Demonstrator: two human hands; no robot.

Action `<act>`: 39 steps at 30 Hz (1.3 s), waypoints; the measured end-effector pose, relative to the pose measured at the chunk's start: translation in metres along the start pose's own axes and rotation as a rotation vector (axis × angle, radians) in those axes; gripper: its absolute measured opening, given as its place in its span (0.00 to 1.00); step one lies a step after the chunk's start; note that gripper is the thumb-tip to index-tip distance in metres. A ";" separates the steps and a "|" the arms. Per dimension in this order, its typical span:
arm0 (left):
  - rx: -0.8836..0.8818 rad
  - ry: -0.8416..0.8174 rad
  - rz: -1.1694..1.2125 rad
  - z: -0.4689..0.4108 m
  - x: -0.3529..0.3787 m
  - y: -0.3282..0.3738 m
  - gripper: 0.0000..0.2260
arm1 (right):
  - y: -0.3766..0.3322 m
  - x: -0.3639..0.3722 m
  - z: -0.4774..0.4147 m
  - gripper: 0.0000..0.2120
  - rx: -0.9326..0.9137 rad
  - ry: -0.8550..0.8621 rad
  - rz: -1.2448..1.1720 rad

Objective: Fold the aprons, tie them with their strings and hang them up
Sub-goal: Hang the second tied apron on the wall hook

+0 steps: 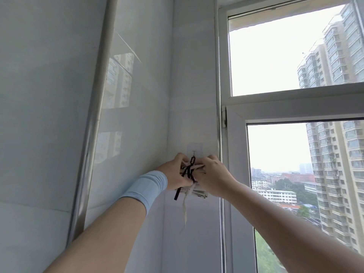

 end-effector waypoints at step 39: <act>0.122 0.527 0.044 0.106 0.006 0.051 0.04 | 0.012 -0.037 0.100 0.08 -0.043 0.302 -0.020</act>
Point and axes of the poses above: each hand's wrist, its own z-axis away from the middle knuckle, its own x-axis out of the palm, y = z × x, the point moved 7 cm from there along -z, towards the middle knuckle, and after that the axes turned 12 degrees about y, right-handed, at the moved point
